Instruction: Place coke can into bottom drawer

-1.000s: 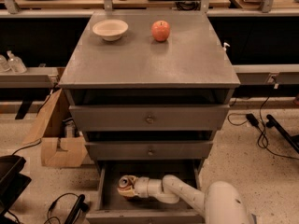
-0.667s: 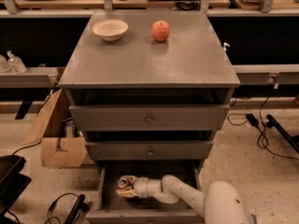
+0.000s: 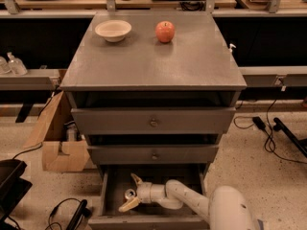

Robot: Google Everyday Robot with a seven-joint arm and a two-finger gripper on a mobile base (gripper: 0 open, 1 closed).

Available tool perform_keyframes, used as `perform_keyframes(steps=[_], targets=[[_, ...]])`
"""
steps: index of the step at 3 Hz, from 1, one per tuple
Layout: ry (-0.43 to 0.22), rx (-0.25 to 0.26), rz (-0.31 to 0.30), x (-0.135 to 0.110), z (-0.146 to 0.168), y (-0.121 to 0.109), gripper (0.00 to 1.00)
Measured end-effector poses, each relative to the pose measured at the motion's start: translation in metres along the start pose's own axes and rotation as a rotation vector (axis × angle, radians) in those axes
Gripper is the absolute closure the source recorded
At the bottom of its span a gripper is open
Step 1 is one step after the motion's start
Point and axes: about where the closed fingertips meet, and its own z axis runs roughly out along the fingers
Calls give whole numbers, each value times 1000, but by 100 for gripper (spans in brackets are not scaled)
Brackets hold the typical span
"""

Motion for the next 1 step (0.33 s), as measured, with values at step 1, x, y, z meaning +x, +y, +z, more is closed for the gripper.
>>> perform_keyframes(steps=[1], targets=[[0, 0, 0, 0, 0, 0, 0]])
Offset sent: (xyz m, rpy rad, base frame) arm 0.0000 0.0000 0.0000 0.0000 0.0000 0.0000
